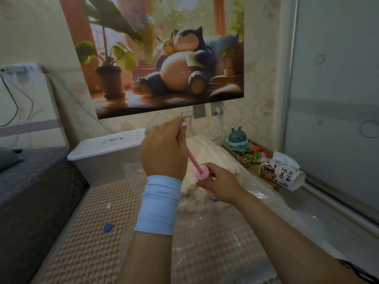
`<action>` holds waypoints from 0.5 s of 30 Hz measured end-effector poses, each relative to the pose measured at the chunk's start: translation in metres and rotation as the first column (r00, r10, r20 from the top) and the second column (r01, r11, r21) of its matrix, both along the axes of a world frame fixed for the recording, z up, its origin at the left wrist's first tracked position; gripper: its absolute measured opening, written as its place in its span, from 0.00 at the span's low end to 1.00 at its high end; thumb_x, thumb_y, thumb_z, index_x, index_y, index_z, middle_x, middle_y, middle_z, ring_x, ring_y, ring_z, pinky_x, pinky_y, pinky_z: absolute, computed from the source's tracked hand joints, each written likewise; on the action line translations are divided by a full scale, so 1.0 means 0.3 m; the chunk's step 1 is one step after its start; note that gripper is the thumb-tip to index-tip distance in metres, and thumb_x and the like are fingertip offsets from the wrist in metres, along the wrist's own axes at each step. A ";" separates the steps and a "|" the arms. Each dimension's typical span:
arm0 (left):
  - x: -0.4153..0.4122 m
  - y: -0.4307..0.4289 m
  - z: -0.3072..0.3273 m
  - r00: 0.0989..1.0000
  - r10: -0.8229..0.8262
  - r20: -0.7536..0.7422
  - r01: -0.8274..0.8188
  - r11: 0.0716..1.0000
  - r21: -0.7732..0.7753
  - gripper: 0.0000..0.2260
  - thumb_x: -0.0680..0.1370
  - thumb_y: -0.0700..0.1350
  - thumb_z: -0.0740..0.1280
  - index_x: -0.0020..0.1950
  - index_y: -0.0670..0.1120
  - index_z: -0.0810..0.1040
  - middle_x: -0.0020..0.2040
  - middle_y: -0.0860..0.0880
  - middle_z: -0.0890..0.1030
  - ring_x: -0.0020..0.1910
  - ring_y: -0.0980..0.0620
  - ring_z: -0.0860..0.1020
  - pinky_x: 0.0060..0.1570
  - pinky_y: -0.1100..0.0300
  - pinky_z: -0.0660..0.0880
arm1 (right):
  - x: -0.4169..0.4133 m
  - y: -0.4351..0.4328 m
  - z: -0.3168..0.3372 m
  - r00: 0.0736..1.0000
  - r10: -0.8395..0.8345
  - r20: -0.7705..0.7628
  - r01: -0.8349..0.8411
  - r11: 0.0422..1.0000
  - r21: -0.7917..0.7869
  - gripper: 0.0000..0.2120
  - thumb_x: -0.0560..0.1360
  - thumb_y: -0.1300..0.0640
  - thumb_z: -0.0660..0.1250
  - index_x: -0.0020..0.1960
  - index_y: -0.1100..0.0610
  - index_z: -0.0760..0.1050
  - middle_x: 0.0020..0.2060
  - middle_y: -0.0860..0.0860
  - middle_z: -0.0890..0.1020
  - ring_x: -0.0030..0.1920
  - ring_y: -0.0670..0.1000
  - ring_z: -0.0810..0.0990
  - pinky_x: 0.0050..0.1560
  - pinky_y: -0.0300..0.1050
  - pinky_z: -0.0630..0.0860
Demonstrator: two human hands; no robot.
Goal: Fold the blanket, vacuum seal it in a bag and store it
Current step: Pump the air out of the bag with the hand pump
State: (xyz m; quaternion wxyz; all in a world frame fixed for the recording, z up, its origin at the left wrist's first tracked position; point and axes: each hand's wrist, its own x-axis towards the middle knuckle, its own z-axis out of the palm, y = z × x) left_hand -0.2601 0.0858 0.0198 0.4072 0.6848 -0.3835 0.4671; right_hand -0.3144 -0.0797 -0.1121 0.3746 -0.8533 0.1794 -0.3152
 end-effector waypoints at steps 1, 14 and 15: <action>0.006 -0.005 -0.011 0.999 -0.031 -0.009 0.031 0.999 0.011 0.11 0.82 0.49 0.61 0.60 0.50 0.80 0.48 0.51 0.83 0.46 0.50 0.78 0.43 0.61 0.70 | 0.000 0.003 0.000 1.000 0.001 -0.007 -0.001 1.000 -0.006 0.18 0.69 0.47 0.77 0.56 0.42 0.76 0.47 0.40 0.82 0.47 0.37 0.78 0.45 0.34 0.72; 0.018 -0.024 -0.039 0.999 -0.022 -0.030 0.022 1.000 0.020 0.11 0.81 0.49 0.60 0.58 0.51 0.81 0.46 0.51 0.83 0.44 0.51 0.80 0.43 0.60 0.73 | 0.000 0.011 -0.003 1.000 0.007 0.017 -0.007 1.000 0.021 0.17 0.69 0.48 0.76 0.55 0.42 0.77 0.46 0.40 0.83 0.46 0.38 0.79 0.45 0.38 0.74; 0.018 -0.015 -0.025 0.999 -0.024 0.034 0.025 0.999 -0.036 0.11 0.81 0.48 0.61 0.58 0.50 0.81 0.46 0.51 0.84 0.43 0.51 0.79 0.43 0.60 0.72 | 0.000 0.010 -0.001 1.000 0.006 0.014 -0.007 1.000 0.016 0.17 0.69 0.48 0.77 0.55 0.42 0.76 0.46 0.39 0.82 0.47 0.37 0.79 0.44 0.35 0.72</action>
